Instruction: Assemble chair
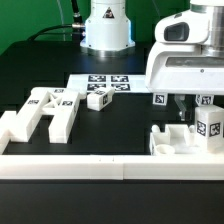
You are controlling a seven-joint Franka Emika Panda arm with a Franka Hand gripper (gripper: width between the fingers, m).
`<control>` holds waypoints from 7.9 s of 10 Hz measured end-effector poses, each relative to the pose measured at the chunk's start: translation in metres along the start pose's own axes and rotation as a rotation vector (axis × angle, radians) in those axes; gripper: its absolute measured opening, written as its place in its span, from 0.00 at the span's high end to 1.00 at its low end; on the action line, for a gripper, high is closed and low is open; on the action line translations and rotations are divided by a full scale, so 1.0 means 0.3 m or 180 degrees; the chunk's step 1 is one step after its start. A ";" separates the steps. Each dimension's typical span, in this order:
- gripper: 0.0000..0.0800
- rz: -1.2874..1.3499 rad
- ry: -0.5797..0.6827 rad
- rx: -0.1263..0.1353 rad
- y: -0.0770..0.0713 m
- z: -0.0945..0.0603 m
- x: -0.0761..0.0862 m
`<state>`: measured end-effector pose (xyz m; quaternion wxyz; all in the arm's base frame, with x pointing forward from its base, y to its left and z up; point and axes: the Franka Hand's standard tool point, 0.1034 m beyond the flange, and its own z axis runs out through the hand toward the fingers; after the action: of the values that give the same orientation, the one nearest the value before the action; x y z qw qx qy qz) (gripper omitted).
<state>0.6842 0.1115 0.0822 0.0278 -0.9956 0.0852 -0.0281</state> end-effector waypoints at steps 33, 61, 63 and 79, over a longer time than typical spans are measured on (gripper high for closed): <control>0.20 0.3186 0.0000 0.0036 -0.003 0.011 0.005; 0.64 0.2336 -0.0002 -0.0024 0.010 0.015 0.003; 0.64 0.2882 0.0002 -0.0022 0.011 0.016 0.004; 0.19 0.1472 -0.0021 0.0011 -0.016 0.018 -0.005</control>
Offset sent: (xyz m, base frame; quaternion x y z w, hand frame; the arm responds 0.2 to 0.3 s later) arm 0.0000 0.0000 0.0000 0.0000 0.0000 0.0000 1.0000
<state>0.6840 0.1168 0.0770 0.0355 -0.9496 0.3109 -0.0178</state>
